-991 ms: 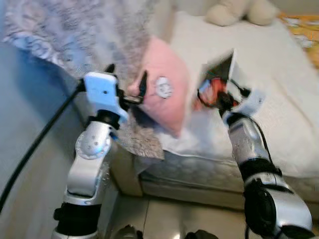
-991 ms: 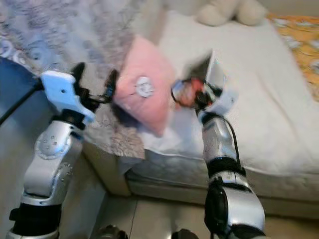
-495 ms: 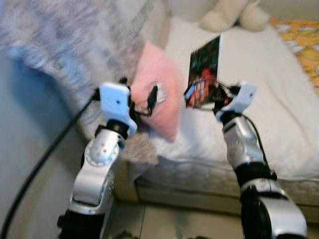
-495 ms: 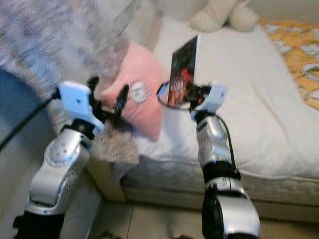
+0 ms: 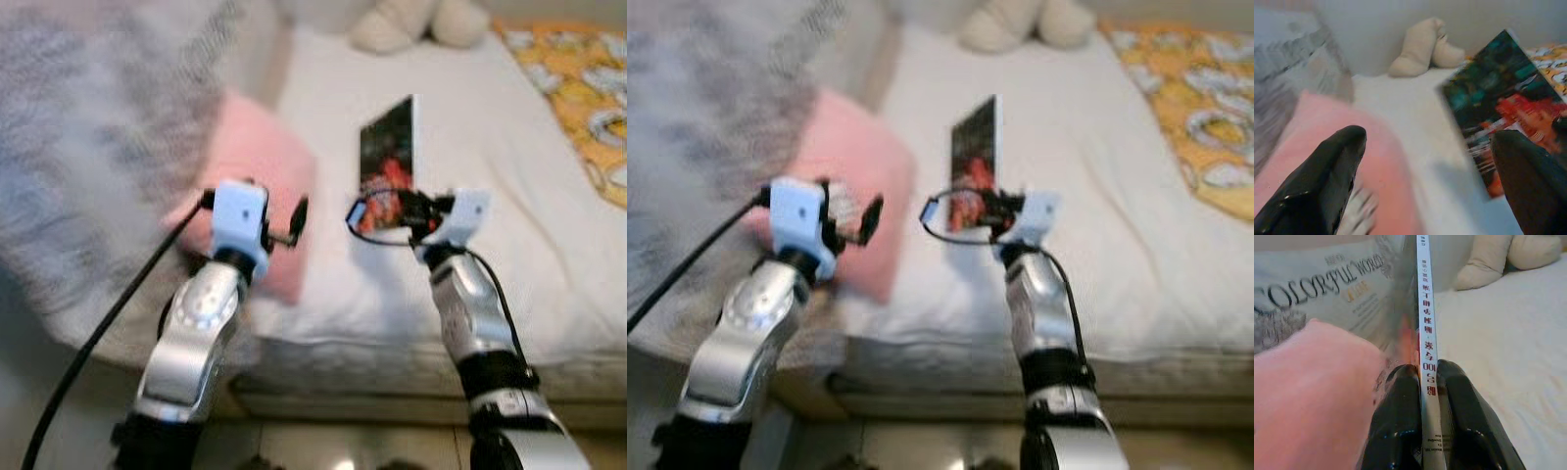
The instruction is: Clean up the room
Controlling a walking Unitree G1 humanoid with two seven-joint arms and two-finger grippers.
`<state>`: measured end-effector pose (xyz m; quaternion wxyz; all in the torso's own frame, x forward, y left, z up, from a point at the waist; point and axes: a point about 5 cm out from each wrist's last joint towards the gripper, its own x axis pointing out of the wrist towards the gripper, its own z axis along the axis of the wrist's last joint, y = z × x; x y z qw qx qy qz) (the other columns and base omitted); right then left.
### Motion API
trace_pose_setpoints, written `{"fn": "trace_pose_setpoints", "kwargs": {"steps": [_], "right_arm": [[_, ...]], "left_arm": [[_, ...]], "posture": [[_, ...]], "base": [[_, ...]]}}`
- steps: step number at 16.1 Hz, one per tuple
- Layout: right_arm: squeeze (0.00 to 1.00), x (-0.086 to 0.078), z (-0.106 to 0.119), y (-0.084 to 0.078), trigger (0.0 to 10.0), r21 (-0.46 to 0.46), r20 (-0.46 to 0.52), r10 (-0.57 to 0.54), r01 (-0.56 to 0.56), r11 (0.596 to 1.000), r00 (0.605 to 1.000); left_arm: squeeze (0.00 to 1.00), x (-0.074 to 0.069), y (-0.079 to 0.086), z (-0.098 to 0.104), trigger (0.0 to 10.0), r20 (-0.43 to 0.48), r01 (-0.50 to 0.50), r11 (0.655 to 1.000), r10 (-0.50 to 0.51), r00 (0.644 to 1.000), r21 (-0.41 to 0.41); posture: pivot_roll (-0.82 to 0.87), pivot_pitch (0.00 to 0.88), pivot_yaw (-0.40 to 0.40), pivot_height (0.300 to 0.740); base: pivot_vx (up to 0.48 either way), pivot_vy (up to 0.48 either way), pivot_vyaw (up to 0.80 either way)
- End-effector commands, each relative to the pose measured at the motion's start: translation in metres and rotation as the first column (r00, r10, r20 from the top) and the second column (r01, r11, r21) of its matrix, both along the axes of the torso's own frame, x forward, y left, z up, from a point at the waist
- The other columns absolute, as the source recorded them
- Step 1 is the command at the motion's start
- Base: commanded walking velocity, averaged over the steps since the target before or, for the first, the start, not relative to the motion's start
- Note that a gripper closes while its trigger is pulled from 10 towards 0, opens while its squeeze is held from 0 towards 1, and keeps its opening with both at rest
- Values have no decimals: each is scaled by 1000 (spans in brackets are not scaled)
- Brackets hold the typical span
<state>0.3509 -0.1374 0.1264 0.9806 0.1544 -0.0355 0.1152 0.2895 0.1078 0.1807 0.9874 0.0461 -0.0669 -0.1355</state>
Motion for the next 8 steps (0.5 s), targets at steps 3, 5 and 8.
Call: {"fn": "trace_pose_setpoints", "kwargs": {"steps": [3,5,8], "right_arm": [[0,24,37,25,0,140,55,117,-123,982,992],[0,32,30,39,0,205,-15,190,-183,962,982],[0,35,28,60,0,180,-67,224,-210,961,972]], "left_arm": [[0,7,12,10,10000,54,-58,998,57,997,16],[0,10,25,21,10000,86,-64,997,60,994,50],[0,10,45,28,10000,80,-82,993,76,994,81]], "posture": [[28,0,53,740],[98,10,42,740],[141,51,38,740]], "base": [[0,0,0],[0,0,0],[0,0,0]]}}
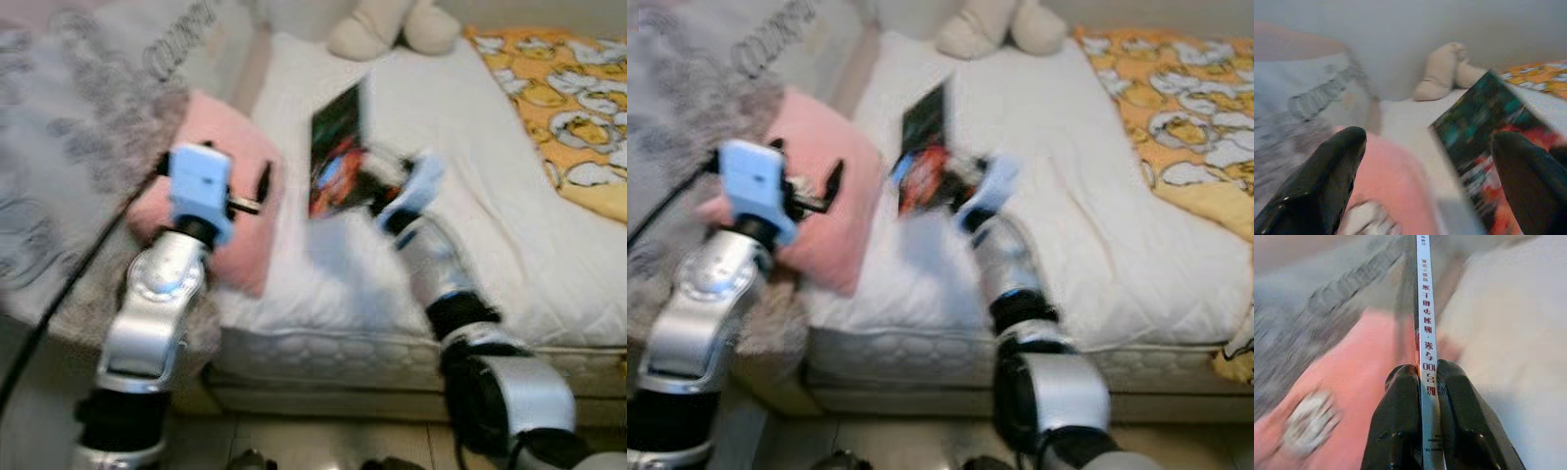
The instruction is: Clean up the room
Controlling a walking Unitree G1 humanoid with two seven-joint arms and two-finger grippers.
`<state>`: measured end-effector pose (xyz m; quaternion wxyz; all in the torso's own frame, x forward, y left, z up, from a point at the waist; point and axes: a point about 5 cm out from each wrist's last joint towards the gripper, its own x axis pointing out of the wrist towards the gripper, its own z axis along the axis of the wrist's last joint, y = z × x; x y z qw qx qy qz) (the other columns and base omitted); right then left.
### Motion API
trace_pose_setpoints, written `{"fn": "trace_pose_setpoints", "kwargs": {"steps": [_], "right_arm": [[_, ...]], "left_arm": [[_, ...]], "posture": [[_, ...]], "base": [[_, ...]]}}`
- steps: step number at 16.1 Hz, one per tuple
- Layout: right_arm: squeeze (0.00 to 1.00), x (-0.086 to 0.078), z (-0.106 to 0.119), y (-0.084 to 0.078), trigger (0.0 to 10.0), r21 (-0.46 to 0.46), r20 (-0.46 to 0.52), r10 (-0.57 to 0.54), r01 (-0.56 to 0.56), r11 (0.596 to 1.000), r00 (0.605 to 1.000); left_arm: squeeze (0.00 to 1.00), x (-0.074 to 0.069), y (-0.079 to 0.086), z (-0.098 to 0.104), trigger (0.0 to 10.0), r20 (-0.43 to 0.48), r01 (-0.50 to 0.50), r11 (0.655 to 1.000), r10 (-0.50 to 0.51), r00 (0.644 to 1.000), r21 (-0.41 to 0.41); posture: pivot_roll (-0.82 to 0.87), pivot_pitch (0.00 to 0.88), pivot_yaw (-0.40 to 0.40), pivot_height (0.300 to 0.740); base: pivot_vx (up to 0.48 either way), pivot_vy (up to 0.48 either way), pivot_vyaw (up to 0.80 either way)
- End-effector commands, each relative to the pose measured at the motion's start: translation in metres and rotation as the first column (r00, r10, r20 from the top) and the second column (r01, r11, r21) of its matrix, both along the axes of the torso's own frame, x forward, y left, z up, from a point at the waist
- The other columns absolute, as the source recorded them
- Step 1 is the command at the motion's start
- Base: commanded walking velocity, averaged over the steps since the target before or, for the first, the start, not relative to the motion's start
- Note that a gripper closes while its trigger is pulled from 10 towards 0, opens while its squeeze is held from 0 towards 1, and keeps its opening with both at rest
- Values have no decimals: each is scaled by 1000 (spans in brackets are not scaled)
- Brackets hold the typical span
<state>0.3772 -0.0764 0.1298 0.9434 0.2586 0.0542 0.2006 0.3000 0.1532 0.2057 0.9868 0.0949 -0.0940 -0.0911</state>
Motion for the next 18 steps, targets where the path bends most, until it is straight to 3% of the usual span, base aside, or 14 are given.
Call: {"fn": "trace_pose_setpoints", "kwargs": {"steps": [1,4,5,7,9,11,12,13,14,15,16,18], "right_arm": [[0,9,25,5,0,-18,91,14,-12,1000,996],[0,11,29,21,0,60,60,26,-29,998,998],[0,10,21,25,0,136,-9,21,-19,991,1000],[0,3,-3,19,0,92,-115,-18,28,995,993],[0,7,9,16,0,-11,6,-48,48,999,999],[0,5,23,1,0,-121,217,-126,155,980,968],[0,-2,26,-5,0,-145,300,-133,183,972,945],[0,-25,28,-16,0,-186,384,-156,242,952,910],[0,-36,29,-20,0,-212,416,-164,271,939,894],[0,-66,28,-32,0,-255,442,-207,343,904,873],[0,-76,26,-36,0,-272,445,-225,370,888,867],[0,-108,4,-57,0,-356,408,-300,453,817,862]], "left_arm": [[0,-3,5,3,10000,0,-12,1000,12,1000,-9],[0,-26,18,7,10000,13,-79,997,79,997,-9],[0,-38,24,10,10000,22,-103,994,102,995,34],[0,-50,26,12,10000,18,-100,993,99,995,62],[0,-58,26,13,10000,4,-111,993,111,994,29],[0,-63,18,6,10000,-2,-98,995,98,995,-5],[0,-64,11,2,10000,-17,-78,997,77,997,-22],[0,-62,-2,-5,10000,-45,-40,997,37,998,-64],[0,-61,-7,-9,10000,-60,-22,995,16,998,-95],[0,-60,-14,-18,10000,-97,-16,993,5,995,-119],[0,-60,-15,-21,10000,-110,-16,992,2,994,-128],[0,-62,-17,-40,10000,-174,-3,990,-22,985,-142]], "posture": [[149,61,37,740],[213,165,51,740],[259,218,66,740],[321,265,80,740],[291,267,66,740],[238,240,47,740],[197,213,33,740],[124,162,19,740],[113,153,18,740],[50,101,15,740],[40,95,18,740],[-2,42,24,740]], "base": [[0,0,0],[0,0,0],[0,0,0],[0,0,0],[0,0,0],[0,0,0],[0,0,0],[0,0,0],[0,0,0],[0,0,0],[0,0,0],[0,0,0]]}}
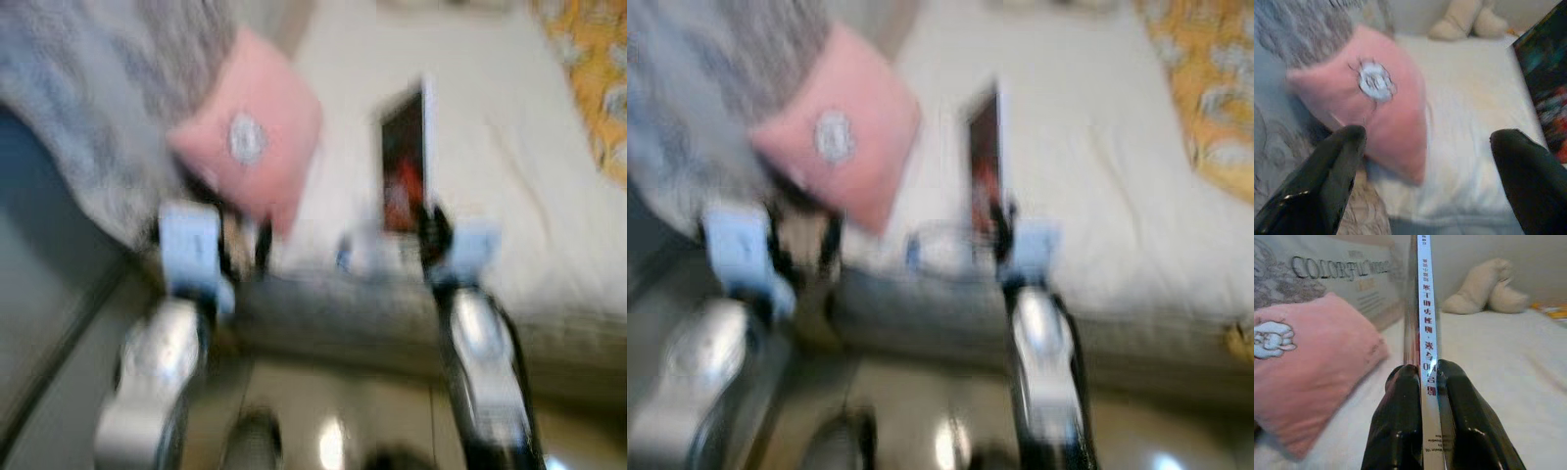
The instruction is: Clean up the room
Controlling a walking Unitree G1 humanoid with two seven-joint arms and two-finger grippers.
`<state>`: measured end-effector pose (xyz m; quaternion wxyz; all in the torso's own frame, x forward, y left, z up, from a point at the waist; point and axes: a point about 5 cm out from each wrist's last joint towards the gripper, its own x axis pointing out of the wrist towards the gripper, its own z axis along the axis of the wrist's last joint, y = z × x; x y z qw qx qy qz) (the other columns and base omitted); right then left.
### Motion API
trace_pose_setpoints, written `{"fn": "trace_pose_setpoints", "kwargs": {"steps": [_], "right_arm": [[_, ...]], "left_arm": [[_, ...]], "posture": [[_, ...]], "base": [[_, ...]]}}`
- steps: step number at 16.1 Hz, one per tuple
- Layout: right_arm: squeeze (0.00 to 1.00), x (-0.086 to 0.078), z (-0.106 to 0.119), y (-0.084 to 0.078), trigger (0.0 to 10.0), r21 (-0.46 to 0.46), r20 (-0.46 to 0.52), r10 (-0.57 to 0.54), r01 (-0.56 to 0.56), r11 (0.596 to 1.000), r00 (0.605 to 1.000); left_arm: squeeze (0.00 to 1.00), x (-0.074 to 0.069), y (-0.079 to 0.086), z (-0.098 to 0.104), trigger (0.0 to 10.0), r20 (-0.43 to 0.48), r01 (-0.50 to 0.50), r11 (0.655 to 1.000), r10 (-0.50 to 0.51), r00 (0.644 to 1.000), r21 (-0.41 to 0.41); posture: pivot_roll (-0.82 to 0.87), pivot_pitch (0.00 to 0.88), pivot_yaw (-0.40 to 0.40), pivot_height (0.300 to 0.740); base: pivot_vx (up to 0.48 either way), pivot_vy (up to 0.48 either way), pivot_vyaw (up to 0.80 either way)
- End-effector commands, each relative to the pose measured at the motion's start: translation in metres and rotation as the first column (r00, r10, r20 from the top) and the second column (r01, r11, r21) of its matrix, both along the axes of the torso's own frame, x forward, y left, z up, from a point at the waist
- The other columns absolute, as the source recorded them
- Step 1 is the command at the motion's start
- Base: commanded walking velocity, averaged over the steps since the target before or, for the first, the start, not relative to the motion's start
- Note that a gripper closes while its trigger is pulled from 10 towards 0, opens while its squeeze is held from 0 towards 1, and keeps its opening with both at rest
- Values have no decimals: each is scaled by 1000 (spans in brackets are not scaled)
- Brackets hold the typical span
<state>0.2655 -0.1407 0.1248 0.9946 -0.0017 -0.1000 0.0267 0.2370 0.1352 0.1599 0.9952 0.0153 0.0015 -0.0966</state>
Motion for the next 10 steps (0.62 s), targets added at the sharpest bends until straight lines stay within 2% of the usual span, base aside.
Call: {"fn": "trace_pose_setpoints", "kwargs": {"steps": [1,3,5,6,7,8,9,10], "right_arm": [[0,-9,7,-9,0,-48,23,-59,60,997,998],[0,-24,7,-25,0,-122,-5,-143,141,982,990],[0,-34,7,-28,0,-143,-21,-143,139,980,990],[0,-39,6,-29,0,-128,-35,-131,125,984,991],[0,-43,4,-31,0,-128,-42,-116,110,986,992],[0,-59,-11,-40,0,-159,-99,-62,46,986,993],[0,-64,-17,-46,0,-158,-133,-67,46,986,989],[0,-70,-20,-53,0,-211,-154,-61,28,977,986]], "left_arm": [[0,5,-3,5,10000,42,34,999,-34,999,9],[0,17,-6,10,10000,85,49,999,-48,995,-3],[0,22,2,9,10000,116,-25,999,27,993,-24],[0,18,16,-2,10000,106,-120,992,123,987,-35],[0,11,25,-10,10000,100,-178,984,179,979,-16],[0,-5,35,-32,10000,95,-209,978,208,974,2],[0,-9,37,-42,10000,73,-206,978,204,976,26],[0,-19,36,-59,10000,40,-158,985,156,987,65]], "posture": [[-21,0,32,740],[-37,0,40,740],[-53,0,44,740],[-66,0,41,740],[-71,0,39,740],[-69,0,20,740],[-69,0,20,740],[-73,0,19,740]], "base": [[0,0,0],[0,0,0],[0,0,0],[0,0,0],[0,0,0],[0,0,0],[0,0,0],[0,0,0]]}}
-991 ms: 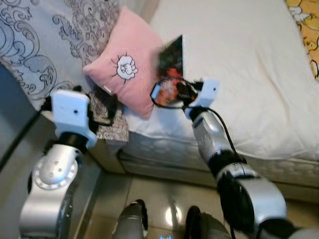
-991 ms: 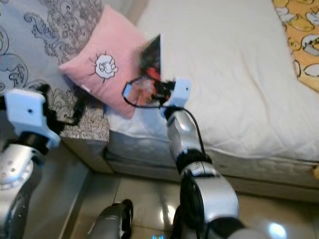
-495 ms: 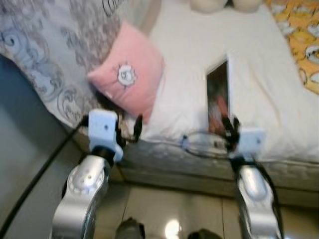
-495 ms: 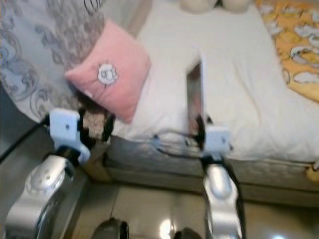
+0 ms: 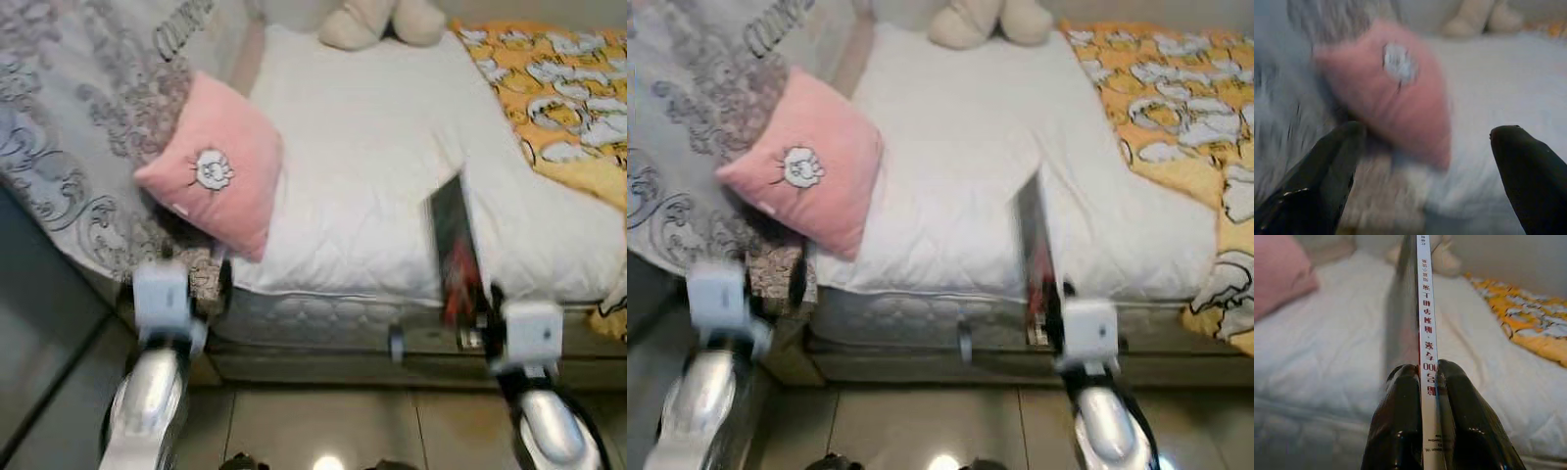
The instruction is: Clean up the room
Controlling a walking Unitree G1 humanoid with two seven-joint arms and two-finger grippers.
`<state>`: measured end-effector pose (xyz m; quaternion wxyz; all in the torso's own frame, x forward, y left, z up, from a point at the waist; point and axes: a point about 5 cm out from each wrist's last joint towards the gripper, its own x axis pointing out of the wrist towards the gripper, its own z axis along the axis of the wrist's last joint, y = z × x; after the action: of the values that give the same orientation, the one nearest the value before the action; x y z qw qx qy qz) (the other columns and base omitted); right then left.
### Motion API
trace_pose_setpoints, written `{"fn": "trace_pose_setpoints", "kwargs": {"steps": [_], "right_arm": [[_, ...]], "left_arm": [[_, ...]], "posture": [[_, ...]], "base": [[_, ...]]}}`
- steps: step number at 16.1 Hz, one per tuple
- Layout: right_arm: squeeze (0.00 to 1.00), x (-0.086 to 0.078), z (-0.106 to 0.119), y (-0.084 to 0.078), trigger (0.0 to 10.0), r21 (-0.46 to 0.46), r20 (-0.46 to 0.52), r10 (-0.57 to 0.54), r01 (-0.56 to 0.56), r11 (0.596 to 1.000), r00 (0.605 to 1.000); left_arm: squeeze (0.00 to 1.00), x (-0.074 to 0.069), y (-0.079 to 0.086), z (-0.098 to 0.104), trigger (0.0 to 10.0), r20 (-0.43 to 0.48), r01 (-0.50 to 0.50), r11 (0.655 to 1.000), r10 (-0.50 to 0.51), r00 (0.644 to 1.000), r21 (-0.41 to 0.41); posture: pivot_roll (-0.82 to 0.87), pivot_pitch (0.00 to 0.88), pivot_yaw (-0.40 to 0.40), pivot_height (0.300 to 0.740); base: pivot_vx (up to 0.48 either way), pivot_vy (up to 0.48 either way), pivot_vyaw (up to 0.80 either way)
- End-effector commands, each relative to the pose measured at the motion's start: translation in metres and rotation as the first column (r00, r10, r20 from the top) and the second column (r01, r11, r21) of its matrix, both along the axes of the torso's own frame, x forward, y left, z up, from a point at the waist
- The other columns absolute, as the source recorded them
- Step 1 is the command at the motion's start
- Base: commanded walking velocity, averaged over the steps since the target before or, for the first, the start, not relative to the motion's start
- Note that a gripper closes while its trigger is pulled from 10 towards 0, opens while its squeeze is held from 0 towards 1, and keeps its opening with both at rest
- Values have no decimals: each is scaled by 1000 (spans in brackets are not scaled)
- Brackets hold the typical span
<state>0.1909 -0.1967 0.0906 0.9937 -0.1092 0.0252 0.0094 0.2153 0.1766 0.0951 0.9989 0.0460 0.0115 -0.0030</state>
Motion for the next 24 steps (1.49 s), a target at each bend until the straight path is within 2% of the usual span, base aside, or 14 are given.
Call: {"fn": "trace_pose_setpoints", "kwargs": {"steps": [1,3,5,7,9,11,14,17,21,24], "right_arm": [[0,7,15,1,0,12,83,17,-18,1000,996],[0,14,16,5,0,16,93,22,-23,1000,995],[0,16,13,6,0,33,88,14,-17,999,996],[0,27,17,3,0,45,109,-15,10,999,994],[0,28,17,0,0,33,110,-5,2,999,994],[0,31,16,3,0,35,112,13,-17,999,994],[0,48,16,14,0,77,127,49,-59,995,991],[0,54,13,21,0,94,121,73,-84,992,990],[0,56,11,27,0,103,122,100,-113,988,987],[0,58,11,30,0,107,131,110,-125,986,985]], "left_arm": [[0,5,-7,8,10000,49,31,1000,-30,998,-2],[0,16,-14,22,10000,75,39,998,-35,997,-54],[0,26,-25,38,10000,144,72,995,-60,988,-75],[0,35,-19,47,10000,193,46,994,-25,981,-104],[0,36,-18,44,10000,172,41,990,-18,985,-133],[0,38,-26,43,10000,172,64,992,-45,984,-110],[0,49,-32,47,10000,187,57,990,-32,982,-128],[0,51,-23,50,10000,198,-4,991,31,980,-136],[0,53,-18,54,10000,207,-24,990,54,977,-141],[0,57,-17,55,10000,187,-26,996,41,982,-82]], "posture": [[-76,0,10,740],[-69,0,9,740],[-62,0,9,740],[-62,0,14,740],[-64,0,12,740],[-66,0,7,740],[-58,0,2,740],[-45,0,-4,740],[-31,0,-2,740],[-27,0,5,740]], "base": [[0,0,0],[0,0,0],[480,0,0],[480,0,0],[480,0,0],[480,0,0],[480,0,0],[480,0,0],[424,94,0],[286,385,0]]}}
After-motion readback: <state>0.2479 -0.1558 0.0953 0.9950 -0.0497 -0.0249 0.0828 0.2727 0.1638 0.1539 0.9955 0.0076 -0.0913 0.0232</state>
